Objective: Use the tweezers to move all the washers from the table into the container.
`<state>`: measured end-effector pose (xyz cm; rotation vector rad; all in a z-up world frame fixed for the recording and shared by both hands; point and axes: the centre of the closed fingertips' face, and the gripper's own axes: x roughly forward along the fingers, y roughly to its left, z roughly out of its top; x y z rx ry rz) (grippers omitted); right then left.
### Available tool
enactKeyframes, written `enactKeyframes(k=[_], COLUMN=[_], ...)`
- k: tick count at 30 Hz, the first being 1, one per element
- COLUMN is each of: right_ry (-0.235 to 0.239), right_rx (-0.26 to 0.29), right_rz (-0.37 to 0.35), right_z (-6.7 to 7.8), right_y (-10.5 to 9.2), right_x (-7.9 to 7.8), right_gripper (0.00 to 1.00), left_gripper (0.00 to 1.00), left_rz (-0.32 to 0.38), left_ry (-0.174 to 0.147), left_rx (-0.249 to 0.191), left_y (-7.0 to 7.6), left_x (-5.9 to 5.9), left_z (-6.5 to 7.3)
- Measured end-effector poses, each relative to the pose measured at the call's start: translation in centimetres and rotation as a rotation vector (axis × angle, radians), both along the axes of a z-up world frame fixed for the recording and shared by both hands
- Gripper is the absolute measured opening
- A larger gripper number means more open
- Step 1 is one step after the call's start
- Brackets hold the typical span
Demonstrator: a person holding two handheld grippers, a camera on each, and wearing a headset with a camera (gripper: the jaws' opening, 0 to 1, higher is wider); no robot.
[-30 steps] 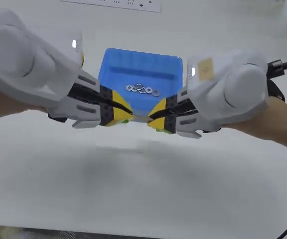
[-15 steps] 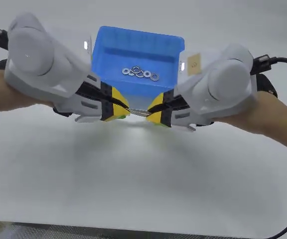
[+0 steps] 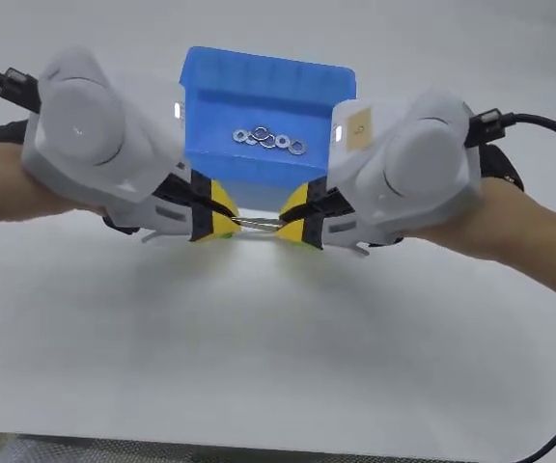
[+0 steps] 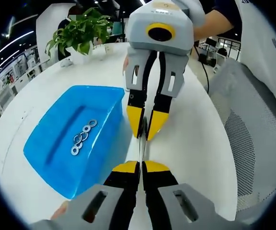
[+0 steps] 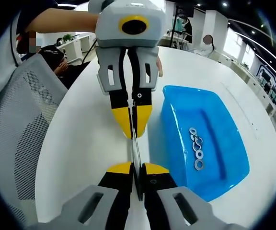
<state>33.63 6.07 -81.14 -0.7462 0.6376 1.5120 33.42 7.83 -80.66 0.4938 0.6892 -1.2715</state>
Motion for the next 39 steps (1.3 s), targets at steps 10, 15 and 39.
enactKeyframes(k=[10,15,39], right_ry=[0.019,0.017,-0.206], right_rx=[0.007,0.028,0.242], right_rz=[-0.006,-0.015,-0.311], right_z=[-0.3,0.4,10.8], right_y=[0.0,-0.1,-6.9], right_x=[0.1,0.1,0.7], right_gripper=[0.11,0.13,0.57], left_gripper=[0.08,0.09,0.70], left_rz=[0.060,0.100,0.441], left_ry=[0.039,0.043,-0.231], left_rx=[-0.024,-0.054,-0.345], left_y=[0.4,0.7,5.1], left_x=[0.3,0.6,-0.1], left_z=[-0.5,0.4,14.5])
